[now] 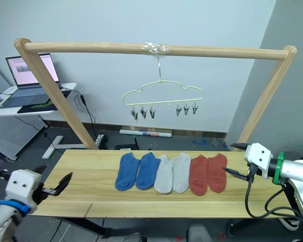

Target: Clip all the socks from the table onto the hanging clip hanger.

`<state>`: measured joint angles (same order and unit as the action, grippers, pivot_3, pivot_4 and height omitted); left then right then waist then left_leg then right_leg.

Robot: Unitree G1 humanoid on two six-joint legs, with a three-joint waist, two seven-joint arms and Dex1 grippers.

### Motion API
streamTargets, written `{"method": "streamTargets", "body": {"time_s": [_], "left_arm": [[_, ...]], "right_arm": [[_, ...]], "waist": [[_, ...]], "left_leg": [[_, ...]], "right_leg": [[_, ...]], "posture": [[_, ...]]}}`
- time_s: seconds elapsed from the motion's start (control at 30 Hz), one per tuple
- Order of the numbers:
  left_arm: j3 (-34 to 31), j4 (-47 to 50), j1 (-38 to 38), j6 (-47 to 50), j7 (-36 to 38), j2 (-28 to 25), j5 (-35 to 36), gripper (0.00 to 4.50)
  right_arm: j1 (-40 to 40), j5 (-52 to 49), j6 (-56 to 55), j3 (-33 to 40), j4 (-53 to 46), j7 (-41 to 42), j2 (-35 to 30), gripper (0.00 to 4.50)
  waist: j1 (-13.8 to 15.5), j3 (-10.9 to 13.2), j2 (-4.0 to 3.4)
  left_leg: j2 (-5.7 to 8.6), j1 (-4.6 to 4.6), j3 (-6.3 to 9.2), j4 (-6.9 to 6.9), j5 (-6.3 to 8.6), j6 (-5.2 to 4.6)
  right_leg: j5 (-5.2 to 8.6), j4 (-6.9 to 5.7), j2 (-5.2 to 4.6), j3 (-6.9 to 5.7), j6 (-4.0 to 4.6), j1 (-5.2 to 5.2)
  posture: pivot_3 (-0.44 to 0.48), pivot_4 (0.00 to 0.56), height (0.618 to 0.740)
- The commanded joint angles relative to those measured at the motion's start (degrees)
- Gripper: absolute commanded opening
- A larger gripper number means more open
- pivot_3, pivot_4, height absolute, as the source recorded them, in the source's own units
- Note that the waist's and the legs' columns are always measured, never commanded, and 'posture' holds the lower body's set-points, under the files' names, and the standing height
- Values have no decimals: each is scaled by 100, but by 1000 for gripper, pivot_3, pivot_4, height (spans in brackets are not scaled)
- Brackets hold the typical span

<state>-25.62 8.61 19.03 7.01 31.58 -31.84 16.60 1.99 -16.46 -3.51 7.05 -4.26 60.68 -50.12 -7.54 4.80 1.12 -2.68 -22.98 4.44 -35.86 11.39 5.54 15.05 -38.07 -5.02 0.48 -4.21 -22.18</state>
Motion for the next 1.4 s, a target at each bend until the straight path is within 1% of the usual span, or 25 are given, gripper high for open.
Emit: {"method": "streamTargets", "body": {"time_s": [0.03, 0.17, 0.27, 0.3, 0.33, 0.43, 0.57, 0.6, 0.63, 0.67, 0.77, 0.87, 1.0, 1.13, 1.27, 1.4], "left_arm": [[110, 639, -250, 314, -288, 101, 112, 4488], [312, 1072, -483, 643, -538, 304, 109, 4488], [475, 1244, -806, 830, -823, 449, 31, 4488], [524, 1284, -915, 894, -907, 491, 4, 4488], [547, 1340, -1017, 977, -998, 532, 2, 4488], [792, 1421, -1507, 1261, -1239, 749, 53, 4488], [1196, 1296, -2256, 1523, -1444, 1043, 61, 4488], [1233, 1265, -2379, 1567, -1469, 1093, 70, 4488], [1234, 1253, -2456, 1601, -1482, 1117, 70, 4488], [1280, 1097, -2660, 1535, -1537, 1190, 20, 4488], [1415, 657, -3178, 1310, -1605, 1362, -87, 4488], [1486, 262, -3527, 1056, -1603, 1488, -136, 3903], [1645, -314, -3939, 671, -1533, 1569, -287, 2689], [1703, -808, -4246, 259, -1573, 1594, -447, 2689], [1739, -1316, -4610, -209, -1642, 1717, -545, 2689], [1748, -1836, -4996, -629, -1664, 1822, -612, 2689]], "right_arm": [[277, -351, 485, 513, -804, -127, -155, 4500], [604, -710, 1088, 839, -1674, -289, -154, 4500], [351, -969, 1547, 718, -2245, -522, -76, 4500], [249, -1034, 1695, 642, -2406, -586, -63, 4500], [127, -1105, 1867, 578, -2593, -704, -22, 4500], [-591, -1373, 2526, 203, -2949, -1202, 269, 4500], [-1819, -1451, 3493, -318, -2816, -2102, 925, 4500], [-1999, -1486, 3660, -358, -2805, -2231, 1050, 4500], [-2123, -1527, 3798, -374, -2827, -2306, 1128, 4500], [-2325, -1555, 3897, -420, -2732, -2437, 1313, 4500], [-2689, -1502, 4030, -525, -2541, -2674, 1668, 4500], [-2780, -1506, 4135, -526, -2524, -2774, 1838, 4500], [-2732, -1532, 4223, -538, -2655, -2835, 1935, 4500], [-2648, -1577, 4248, -615, -2839, -2730, 1919, 4500], [-2519, -1514, 4111, -802, -2992, -2420, 1797, 4500], [-2561, -1483, 4092, -934, -3037, -2337, 1812, 4500]], "waist": [[3, 79, 7], [-15, 201, 10], [-66, 288, 14], [-67, 329, 21], [-67, 364, 31], [-57, 504, 74], [-52, 643, 95], [-52, 677, 88], [-50, 681, 85], [-46, 695, 80], [-39, 763, 36], [-36, 832, 24], [-44, 929, 16], [-54, 1003, 24], [-59, 1056, 28], [-66, 1083, 31]], "left_leg": [[0, 0, 0, 0, 0, 0], [-1, 0, -1, 0, -1, -1], [-1, -3, -4, 2, -5, -9], [-2, -13, -11, 4, -20, -35], [-1, -17, -11, 3, -21, -37], [-3, -9, -10, 1, -21, -37], [-2, -26, -9, 1, -21, -38], [0, -49, -8, -8, -23, -41], [0, -87, -2, -13, -26, -45], [0, -103, -1, -11, -27, -46], [-1, -153, 5, -9, -22, -56], [0, -173, 7, -11, -14, -69], [0, -176, 5, -11, -11, -75], [-1, -178, 5, -12, -11, -75], [-1, -178, 5, -16, -11, -75], [-1, -179, 5, -18, -12, -75]], "right_leg": [[0, -1, 0, 1, 0, -1], [0, -1, 0, 3, 0, -3], [0, 1, 1, 6, 0, -4], [0, -1, 6, 18, 0, 0], [0, -2, 7, 20, 0, -3], [0, -2, 8, 19, 0, -11], [0, 5, 8, 20, 0, -10], [-5, 2, 11, 20, -4, -16], [-11, 2, 17, 21, -8, -46], [-20, 2, 23, 26, 3, -62], [-34, -6, 34, 32, -16, -111], [-34, -5, 35, 30, -22, -124], [-33, -5, 35, 30, -23, -129], [-32, -7, 36, 31, -24, -133], [-33, -8, 36, 32, -26, -133], [-34, -8, 37, 33, -30, -133]], "posture": [[-195, 102, 689], [-220, 129, 689], [-224, 143, 689], [-225, 146, 689], [-231, 161, 689], [-239, 181, 689], [-259, 217, 689], [-261, 222, 689], [-268, 232, 689], [-268, 238, 689], [-268, 253, 689], [-273, 261, 689], [-284, 276, 689], [-302, 288, 689], [-312, 295, 689], [-324, 300, 689]]}}
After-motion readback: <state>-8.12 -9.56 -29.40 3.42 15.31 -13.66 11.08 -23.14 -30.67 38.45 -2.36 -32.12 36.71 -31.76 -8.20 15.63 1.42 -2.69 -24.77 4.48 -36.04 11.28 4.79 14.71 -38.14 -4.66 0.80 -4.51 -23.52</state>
